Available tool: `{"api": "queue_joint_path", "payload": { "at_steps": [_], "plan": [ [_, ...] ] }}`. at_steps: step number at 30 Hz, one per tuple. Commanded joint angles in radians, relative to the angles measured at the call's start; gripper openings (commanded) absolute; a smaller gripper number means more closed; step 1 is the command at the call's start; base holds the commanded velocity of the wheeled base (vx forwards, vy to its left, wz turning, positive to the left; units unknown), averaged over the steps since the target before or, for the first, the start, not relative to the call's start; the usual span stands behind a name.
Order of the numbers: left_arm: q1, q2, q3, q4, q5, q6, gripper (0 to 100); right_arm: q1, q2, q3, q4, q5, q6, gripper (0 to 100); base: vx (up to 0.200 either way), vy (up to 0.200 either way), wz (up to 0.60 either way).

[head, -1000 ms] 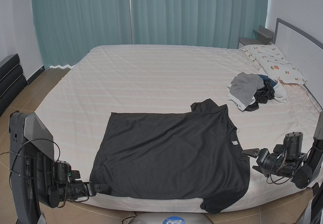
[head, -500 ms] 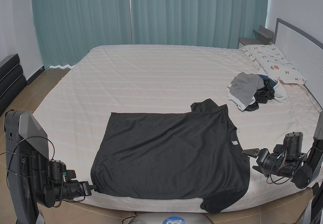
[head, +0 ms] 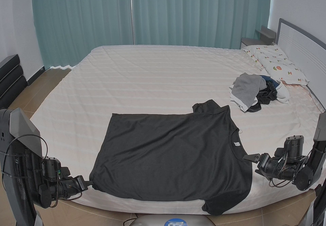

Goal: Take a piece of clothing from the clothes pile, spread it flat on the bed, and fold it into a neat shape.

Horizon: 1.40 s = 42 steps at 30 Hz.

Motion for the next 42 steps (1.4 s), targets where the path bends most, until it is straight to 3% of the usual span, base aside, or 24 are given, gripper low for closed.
{"api": "queue_joint_path", "payload": {
  "at_steps": [1,6,15,23,24,36,42],
  "plan": [
    [0.008,-0.056,-0.009,-0.010,0.001,-0.074,0,-0.002,0.076,0.004,0.000,-0.002,-0.048,100,0.000,0.000,0.00],
    [-0.002,-0.108,-0.009,-0.012,0.001,-0.174,0,-0.010,0.165,-0.013,-0.005,-0.013,-0.102,100,0.000,0.000,0.00],
    [0.001,-0.136,-0.013,-0.012,-0.001,-0.217,0,-0.028,0.349,-0.021,-0.218,-0.033,-0.137,100,0.000,0.000,0.00],
    [0.001,-0.128,-0.015,-0.012,-0.001,-0.215,0,-0.022,0.375,-0.073,-0.220,-0.036,-0.140,100,0.000,0.000,0.00],
    [0.001,-0.128,-0.015,-0.012,-0.001,-0.215,0,-0.022,0.375,-0.073,-0.220,-0.036,-0.140,0,0.000,0.000,0.00],
    [0.007,-0.128,-0.019,-0.012,0.001,-0.212,0,-0.067,0.363,-0.243,-0.215,-0.067,-0.140,0,0.000,0.000,0.00],
    [0.013,-0.130,-0.018,-0.012,0.001,-0.206,0,-0.081,0.349,-0.370,-0.138,-0.073,-0.140,0,0.000,0.000,0.00]
  ]
}}
